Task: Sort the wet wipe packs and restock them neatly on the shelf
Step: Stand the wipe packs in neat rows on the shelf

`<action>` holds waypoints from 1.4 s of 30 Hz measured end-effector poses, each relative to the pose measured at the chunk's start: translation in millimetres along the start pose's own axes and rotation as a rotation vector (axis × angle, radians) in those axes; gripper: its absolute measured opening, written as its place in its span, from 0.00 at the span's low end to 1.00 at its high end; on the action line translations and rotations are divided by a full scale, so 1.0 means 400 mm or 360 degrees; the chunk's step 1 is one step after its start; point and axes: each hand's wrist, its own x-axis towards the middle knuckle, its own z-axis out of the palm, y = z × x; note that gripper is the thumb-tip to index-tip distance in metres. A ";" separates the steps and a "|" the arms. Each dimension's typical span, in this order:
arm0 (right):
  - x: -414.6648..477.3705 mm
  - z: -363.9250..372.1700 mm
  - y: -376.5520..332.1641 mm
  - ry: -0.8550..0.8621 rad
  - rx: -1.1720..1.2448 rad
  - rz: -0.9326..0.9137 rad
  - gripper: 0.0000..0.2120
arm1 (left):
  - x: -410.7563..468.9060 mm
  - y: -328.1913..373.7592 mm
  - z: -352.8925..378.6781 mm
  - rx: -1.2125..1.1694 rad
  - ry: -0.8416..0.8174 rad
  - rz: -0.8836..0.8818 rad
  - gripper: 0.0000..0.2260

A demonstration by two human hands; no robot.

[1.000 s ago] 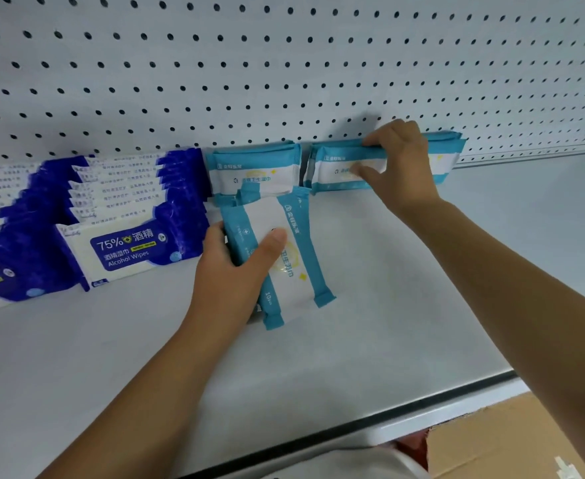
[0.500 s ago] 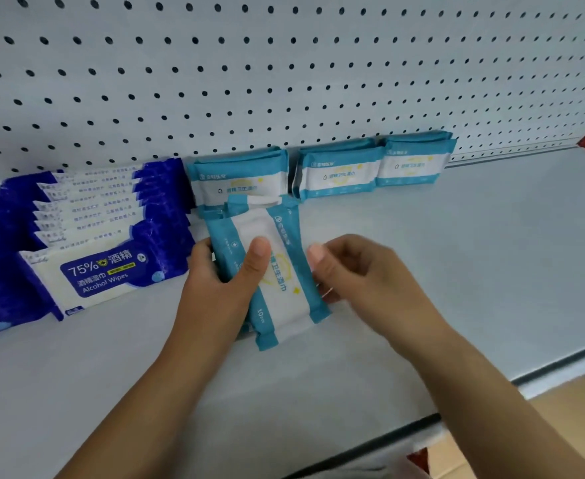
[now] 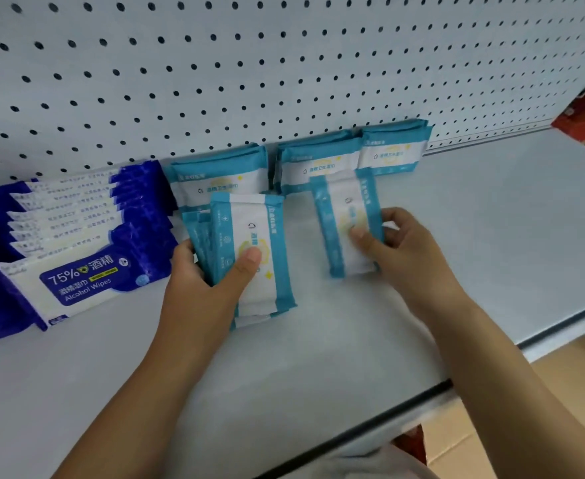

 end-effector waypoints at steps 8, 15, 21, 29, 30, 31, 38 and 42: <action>0.222 -0.182 -0.015 0.0470 -0.1141 -0.0435 0.10 | 0.005 -0.001 0.001 -0.0025 -0.0010 -0.0014 0.25; 0.351 -0.214 -0.016 0.0354 -0.1730 -0.0834 0.14 | 0.003 0.001 0.000 -0.0011 -0.0034 0.0003 0.23; 0.404 -0.201 0.011 0.0742 -0.1456 -0.0852 0.27 | 0.008 -0.004 -0.004 -0.0028 -0.0038 -0.0021 0.24; 0.278 -0.124 -0.001 0.0774 -0.0649 -0.0434 0.13 | 0.005 0.005 -0.001 -0.0081 -0.0029 -0.0053 0.23; 0.239 -0.099 -0.009 0.0681 -0.0504 -0.0316 0.11 | 0.005 0.004 -0.002 -0.0079 -0.0019 -0.0059 0.24; 0.198 -0.070 -0.015 0.0556 -0.0339 -0.0204 0.11 | 0.005 0.005 -0.002 -0.0087 -0.0008 -0.0068 0.24; -0.077 0.141 -0.054 -0.0352 0.0058 0.0167 0.22 | 0.004 0.004 0.000 -0.0130 0.0069 -0.0109 0.18; -0.128 0.196 -0.059 -0.0356 -0.0073 0.0058 0.27 | 0.002 0.003 -0.003 -0.0241 0.0048 -0.0111 0.14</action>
